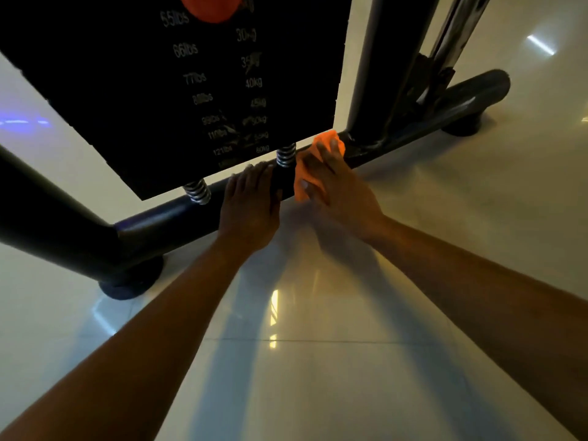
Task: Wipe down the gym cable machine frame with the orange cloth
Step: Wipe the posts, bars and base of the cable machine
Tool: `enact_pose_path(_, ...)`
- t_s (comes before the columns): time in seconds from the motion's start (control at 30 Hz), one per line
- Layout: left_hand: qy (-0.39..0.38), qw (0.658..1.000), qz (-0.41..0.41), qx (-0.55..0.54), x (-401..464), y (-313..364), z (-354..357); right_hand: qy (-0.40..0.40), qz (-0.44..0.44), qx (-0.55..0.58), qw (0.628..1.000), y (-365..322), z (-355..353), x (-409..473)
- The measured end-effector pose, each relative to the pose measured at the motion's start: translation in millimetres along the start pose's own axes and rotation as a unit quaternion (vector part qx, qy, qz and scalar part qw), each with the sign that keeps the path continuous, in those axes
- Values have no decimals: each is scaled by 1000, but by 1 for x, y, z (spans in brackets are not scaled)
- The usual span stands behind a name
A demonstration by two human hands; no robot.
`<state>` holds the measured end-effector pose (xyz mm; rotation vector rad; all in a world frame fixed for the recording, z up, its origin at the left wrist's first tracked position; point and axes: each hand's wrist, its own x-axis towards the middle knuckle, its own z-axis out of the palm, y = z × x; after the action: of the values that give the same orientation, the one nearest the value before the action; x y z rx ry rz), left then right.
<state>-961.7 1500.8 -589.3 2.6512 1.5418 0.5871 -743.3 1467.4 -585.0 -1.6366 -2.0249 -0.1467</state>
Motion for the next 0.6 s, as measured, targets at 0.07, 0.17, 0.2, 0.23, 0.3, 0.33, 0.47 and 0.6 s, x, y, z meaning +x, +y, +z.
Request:
enact_pose_path(0.07, 9, 1000, -12, 13, 10, 1, 6, 7, -13, -16, 1000, 3, 17, 0)
enact_pose_path(0.17, 26, 999, -27, 32, 20, 2, 17, 20, -14, -39, 999, 21, 39, 6)
enact_pose_path(0.2, 34, 998, -29, 43, 20, 3, 21, 12, -7, -41, 999, 30, 41, 8)
enact_pose_path(0.23, 41, 998, -28, 50, 18, 3, 24, 9, 5, -48, 999, 40, 42, 10)
enact_pose_path(0.3, 53, 997, -26, 54, 17, 0, 28, 27, 58, -48, 997, 46, 44, 12)
enact_pose_path(0.33, 58, 997, -26, 53, 17, -1, 28, 37, 80, -53, 995, 38, 47, 12)
enact_pose_path(0.47, 67, 997, -24, 36, 18, 1, 28, 23, 0, -76, 997, 9, 61, 3)
enact_pose_path(0.6, 59, 997, -20, 45, 17, -3, 24, 11, -7, -111, 994, 70, 38, 3)
